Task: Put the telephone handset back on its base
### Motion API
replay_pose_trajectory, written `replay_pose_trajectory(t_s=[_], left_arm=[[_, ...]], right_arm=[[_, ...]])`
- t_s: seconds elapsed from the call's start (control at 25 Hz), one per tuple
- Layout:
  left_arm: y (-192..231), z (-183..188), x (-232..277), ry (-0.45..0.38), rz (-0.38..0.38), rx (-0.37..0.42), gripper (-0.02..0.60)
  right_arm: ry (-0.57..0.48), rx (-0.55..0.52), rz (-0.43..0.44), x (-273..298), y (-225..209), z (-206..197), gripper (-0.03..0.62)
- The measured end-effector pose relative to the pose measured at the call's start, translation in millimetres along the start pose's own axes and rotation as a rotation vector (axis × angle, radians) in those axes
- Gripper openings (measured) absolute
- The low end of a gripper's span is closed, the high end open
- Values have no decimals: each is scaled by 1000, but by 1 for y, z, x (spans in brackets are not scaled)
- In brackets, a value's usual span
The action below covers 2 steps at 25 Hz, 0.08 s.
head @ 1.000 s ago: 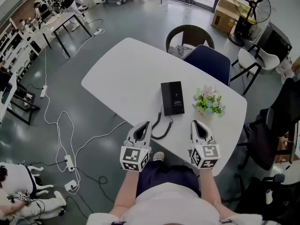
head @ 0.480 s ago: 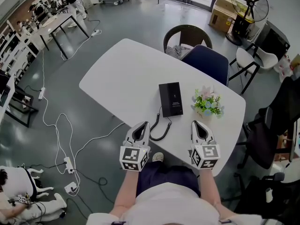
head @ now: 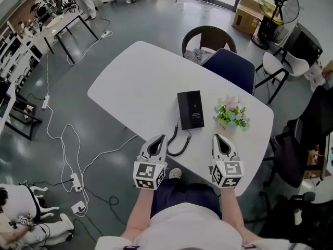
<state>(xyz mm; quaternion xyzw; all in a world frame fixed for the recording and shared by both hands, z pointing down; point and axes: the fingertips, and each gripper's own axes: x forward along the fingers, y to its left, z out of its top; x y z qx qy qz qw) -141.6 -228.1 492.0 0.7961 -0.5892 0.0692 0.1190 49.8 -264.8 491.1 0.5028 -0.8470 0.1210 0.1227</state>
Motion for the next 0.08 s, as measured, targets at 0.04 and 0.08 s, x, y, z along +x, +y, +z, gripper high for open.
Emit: replay_pose_trajectory(t_s=[0.04,0.08], left_arm=[[1,0,1,0,0,-1,15],[1,0,2,1,-1,-1,15]], right_arm=[[1,1,-2,1,0,-1,31],[3,3,-4,2,0,-2,31]])
